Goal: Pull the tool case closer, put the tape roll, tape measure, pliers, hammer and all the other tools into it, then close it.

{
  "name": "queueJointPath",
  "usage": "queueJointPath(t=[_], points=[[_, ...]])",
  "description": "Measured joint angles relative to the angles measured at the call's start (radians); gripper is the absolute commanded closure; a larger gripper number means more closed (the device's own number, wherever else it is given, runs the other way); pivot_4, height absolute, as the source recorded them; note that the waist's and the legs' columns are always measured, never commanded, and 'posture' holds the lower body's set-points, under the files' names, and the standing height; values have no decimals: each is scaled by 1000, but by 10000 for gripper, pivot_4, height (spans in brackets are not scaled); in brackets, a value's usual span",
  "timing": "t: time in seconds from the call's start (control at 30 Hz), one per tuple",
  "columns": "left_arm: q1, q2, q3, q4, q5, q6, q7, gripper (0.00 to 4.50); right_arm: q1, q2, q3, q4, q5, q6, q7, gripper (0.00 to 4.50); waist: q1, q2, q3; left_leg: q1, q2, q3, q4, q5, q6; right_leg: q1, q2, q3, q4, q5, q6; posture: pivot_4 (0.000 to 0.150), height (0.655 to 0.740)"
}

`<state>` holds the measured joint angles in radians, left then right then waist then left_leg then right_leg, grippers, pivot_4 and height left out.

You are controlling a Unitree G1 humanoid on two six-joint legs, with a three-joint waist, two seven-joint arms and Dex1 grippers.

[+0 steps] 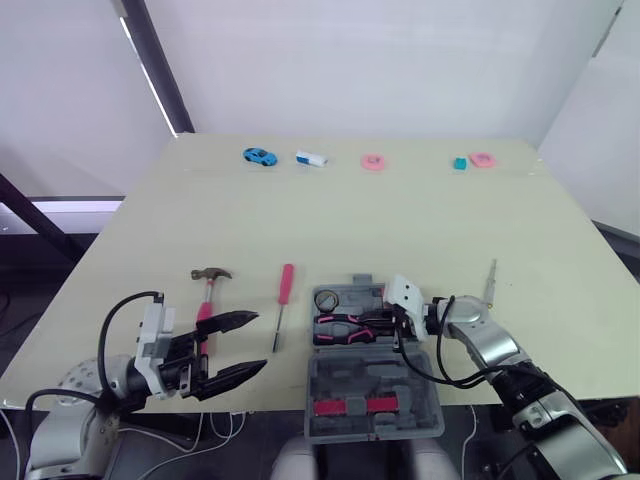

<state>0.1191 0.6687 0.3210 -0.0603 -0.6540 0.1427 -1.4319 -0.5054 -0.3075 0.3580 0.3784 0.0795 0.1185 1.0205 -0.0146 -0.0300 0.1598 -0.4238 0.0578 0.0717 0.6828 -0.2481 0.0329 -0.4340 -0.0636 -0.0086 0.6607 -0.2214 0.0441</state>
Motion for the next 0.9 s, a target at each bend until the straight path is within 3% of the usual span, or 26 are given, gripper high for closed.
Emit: queueJointPath(t=[0.23, 0.33, 0.43, 0.7, 0.9], points=[[3, 1, -6, 7, 3, -6, -1, 0, -72, 27, 64, 103, -40, 61, 0, 44845, -3, 3, -16, 31, 1, 1, -13, 0, 0, 22, -2, 1, -4, -5, -2, 1500, 7400], [3, 0, -10, 7, 3, -8, 0, 0, -96, 56, 73, 156, -47, 79, 0, 44845, -6, -3, -28, 40, 3, 0, -17, -1, -1, 26, -1, 2, -3, -8, -6, 1500, 7400], [5, 1, -11, 8, 4, -9, 5, 0, -120, 95, 73, 222, -47, 89, 0, 44845, -18, 0, -41, 44, 8, 1, -20, -2, -3, 27, 0, 2, -3, -9, -8, 1500, 7400], [43, -24, -8, 17, 16, 9, 114, 0, -34, 105, -33, 196, 13, -1, -24, 44845, -22, 9, -42, 41, 11, 2, -24, 0, -2, 24, 2, 2, -2, -10, -13, 1500, 7400], [75, -74, 26, 51, 24, 28, 249, 0, 76, 14, -168, -51, 105, 10, -35, 44845, -20, 15, -28, 24, 5, 2, -25, 0, -2, 10, 1, 2, -3, -9, -14, 1500, 7400]])
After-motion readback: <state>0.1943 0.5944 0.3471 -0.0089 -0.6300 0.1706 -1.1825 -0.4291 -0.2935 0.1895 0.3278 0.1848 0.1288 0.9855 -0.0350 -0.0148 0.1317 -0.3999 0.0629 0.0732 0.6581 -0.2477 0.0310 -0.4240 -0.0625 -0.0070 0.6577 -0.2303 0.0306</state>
